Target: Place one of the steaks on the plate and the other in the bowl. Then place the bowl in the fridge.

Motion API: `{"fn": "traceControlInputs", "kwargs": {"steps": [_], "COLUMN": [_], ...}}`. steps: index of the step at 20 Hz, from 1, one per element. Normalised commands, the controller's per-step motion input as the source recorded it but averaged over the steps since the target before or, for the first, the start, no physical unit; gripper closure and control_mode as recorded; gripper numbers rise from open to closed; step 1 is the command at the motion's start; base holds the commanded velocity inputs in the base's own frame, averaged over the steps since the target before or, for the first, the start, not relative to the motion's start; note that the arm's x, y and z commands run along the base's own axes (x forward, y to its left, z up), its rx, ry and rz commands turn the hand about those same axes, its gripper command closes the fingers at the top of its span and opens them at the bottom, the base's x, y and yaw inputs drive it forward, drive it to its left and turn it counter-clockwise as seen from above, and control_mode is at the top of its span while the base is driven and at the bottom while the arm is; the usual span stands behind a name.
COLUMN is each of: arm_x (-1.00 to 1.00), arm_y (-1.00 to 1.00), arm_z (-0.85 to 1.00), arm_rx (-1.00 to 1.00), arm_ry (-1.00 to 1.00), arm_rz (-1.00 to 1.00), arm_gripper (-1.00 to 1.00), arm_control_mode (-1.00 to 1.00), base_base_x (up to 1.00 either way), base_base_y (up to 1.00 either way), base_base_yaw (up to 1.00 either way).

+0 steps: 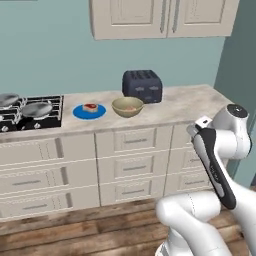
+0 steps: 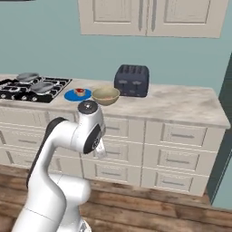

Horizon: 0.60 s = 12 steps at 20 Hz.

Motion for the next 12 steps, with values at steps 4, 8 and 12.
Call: {"fn": "traceControlInputs", "kwargs": {"steps": [4,8,12], "arm_x": [0.0,0.0,0.0], "arm_y": [0.0,0.0,0.0], "arm_z": [0.0,0.0,0.0], "arm_rx": [0.0,0.0,0.0], "arm_ry": [0.0,0.0,0.0], "arm_rz": [0.0,0.0,0.0], "arm_gripper": [-1.0,-1.0,-1.0], "arm_control_mode": [1.0,1.0,1.0], "base_base_x": [0.0,0.0,0.0], "base_base_y": [-0.29,-0.31,-0.26], "base_base_yaw": [0.43,0.71,0.88]}}
